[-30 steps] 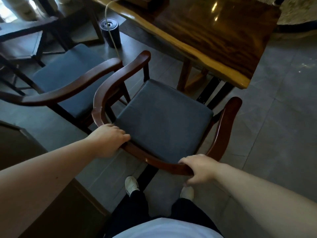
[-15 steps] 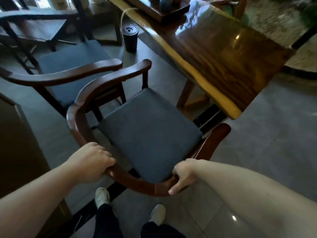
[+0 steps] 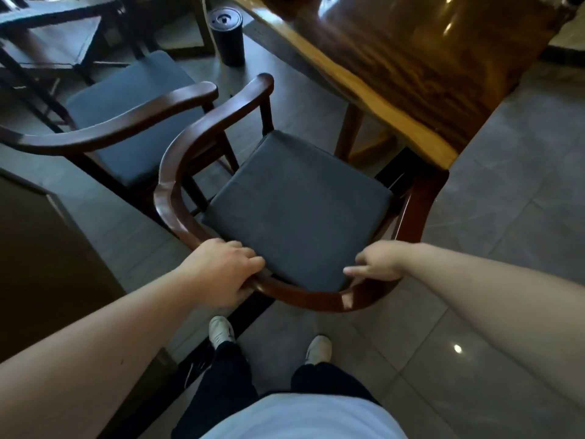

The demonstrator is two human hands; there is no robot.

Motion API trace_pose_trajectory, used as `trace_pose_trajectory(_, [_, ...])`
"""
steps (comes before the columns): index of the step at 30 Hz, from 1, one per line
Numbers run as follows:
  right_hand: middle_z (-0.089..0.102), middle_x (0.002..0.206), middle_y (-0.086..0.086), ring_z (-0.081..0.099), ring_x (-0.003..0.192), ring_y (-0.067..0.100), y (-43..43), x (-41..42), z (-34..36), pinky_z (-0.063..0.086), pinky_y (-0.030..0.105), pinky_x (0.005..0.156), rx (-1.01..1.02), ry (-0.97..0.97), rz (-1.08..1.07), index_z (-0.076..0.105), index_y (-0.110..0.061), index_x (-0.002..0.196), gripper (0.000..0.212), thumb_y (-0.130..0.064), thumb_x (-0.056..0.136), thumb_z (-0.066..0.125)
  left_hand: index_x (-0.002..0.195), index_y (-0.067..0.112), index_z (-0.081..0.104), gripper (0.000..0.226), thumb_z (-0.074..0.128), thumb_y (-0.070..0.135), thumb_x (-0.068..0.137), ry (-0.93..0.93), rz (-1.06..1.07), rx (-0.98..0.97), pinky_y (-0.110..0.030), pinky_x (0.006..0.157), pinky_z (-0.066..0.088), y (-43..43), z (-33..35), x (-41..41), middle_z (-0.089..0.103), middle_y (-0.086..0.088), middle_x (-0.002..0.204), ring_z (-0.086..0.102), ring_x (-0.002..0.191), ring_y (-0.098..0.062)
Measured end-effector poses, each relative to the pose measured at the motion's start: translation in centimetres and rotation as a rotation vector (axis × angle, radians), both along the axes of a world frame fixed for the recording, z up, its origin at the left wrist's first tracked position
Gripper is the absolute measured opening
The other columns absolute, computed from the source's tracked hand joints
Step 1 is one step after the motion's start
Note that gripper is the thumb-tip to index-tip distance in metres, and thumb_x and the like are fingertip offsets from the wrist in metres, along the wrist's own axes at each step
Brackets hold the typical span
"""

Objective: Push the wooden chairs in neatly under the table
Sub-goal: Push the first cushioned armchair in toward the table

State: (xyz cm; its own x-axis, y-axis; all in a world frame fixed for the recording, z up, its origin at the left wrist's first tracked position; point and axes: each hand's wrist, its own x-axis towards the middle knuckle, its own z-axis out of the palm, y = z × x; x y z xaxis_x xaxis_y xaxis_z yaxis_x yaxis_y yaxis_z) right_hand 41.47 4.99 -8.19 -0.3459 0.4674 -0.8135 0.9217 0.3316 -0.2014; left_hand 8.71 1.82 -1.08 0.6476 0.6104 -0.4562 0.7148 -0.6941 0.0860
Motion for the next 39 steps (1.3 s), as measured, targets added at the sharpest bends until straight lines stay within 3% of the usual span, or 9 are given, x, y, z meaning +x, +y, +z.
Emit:
trace_pose_trajectory(4, [0.065,0.102,0.000,0.061,0.098,0.023,-0.6,-3.0,2.2,0.040,0.032,0.077,0.124,0.188,-0.140,0.061,-0.022,0.100,0.056,-0.071,0.093,0.033,0.114,0.031,0.054,0.043,0.051,0.055,0.079,-0.002,-0.094,0.013,-0.038,0.080,0.050,2.0,0.2,-1.8,0.063,0.010,0.104,0.058,0.099,-0.018])
trace_pose_trajectory(10, [0.066,0.107,-0.004,0.059,0.099,0.016,-3.5,-10.6,4.6,0.047,0.038,0.089,0.101,0.434,-0.446,0.064,-0.026,0.108,0.064,-0.076,0.087,0.032,0.120,0.028,0.056,0.039,0.054,0.044,0.084,-0.014,-0.203,-0.005,-0.036,0.097,0.044,5.7,-0.2,-7.4,0.061,0.007,0.120,0.052,0.116,-0.016])
trace_pose_trajectory(15, [0.064,0.118,-0.003,0.057,0.112,0.017,-3.9,-14.9,3.0,0.040,0.038,0.102,0.005,0.432,-0.725,0.066,-0.021,0.114,0.072,-0.076,0.088,0.027,0.117,0.026,0.057,0.040,0.043,0.046,0.085,0.018,-0.306,-0.030,-0.036,0.100,0.041,9.1,-0.1,-9.6,0.064,0.005,0.117,0.053,0.117,-0.017])
trace_pose_trajectory(21, [0.065,0.109,-0.010,0.059,0.101,0.012,-3.4,-16.3,1.7,0.040,0.035,0.096,-0.167,0.276,-0.789,0.071,-0.030,0.102,0.063,-0.082,0.083,0.040,0.110,0.022,0.058,0.030,0.052,0.037,0.085,-0.122,-0.253,-0.043,-0.037,0.090,0.046,8.9,-1.1,-11.3,0.066,0.002,0.106,0.058,0.105,-0.021])
trace_pose_trajectory(23, [0.068,0.101,-0.010,0.062,0.095,0.011,-2.4,-17.0,1.3,0.041,0.035,0.095,-0.230,0.209,-0.784,0.074,-0.028,0.093,0.072,-0.088,0.078,0.038,0.112,0.020,0.058,0.029,0.050,0.030,0.086,-0.168,-0.205,-0.044,-0.037,0.094,0.044,9.0,-1.5,-12.3,0.067,0.002,0.108,0.058,0.106,-0.022])
trace_pose_trajectory(27, [0.072,0.077,0.000,0.069,0.083,0.022,-0.9,-19.9,-0.6,0.048,0.042,0.100,-0.381,0.189,-0.856,0.073,-0.023,0.071,0.082,-0.095,0.069,0.034,0.113,0.025,0.055,0.025,0.053,0.036,0.091,-0.052,-0.247,-0.042,-0.040,0.089,0.047,10.3,-1.4,-12.2,0.066,0.006,0.110,0.059,0.105,-0.021])
trace_pose_trajectory(30, [0.070,0.084,0.002,0.068,0.088,0.026,-0.3,-20.2,-2.1,0.047,0.044,0.100,-0.342,0.218,-0.884,0.072,-0.024,0.074,0.082,-0.095,0.068,0.034,0.110,0.024,0.055,0.020,0.049,0.031,0.092,0.036,-0.355,-0.035,-0.039,0.077,0.052,11.8,-1.0,-11.7,0.067,0.004,0.103,0.063,0.095,-0.025])
trace_pose_trajectory(33, [0.075,0.088,0.008,0.070,0.085,0.025,-1.0,-20.2,-2.9,0.048,0.042,0.097,-0.305,0.254,-0.908,0.075,-0.017,0.076,0.081,-0.089,0.075,0.037,0.111,0.021,0.054,0.021,0.047,0.030,0.094,0.106,-0.477,-0.055,-0.038,0.076,0.052,12.0,-0.4,-11.5,0.068,0.001,0.102,0.065,0.091,-0.027])
trace_pose_trajectory(39, [0.076,0.075,0.006,0.072,0.071,0.022,3.0,-22.0,-3.3,0.051,0.036,0.081,-0.267,0.323,-1.022,0.075,-0.015,0.080,0.074,-0.082,0.075,0.044,0.117,0.026,0.055,0.026,0.049,0.026,0.092,0.155,-0.395,0.000,-0.040,0.080,0.052,16.8,0.7,-12.4,0.067,0.003,0.107,0.062,0.099,-0.025])
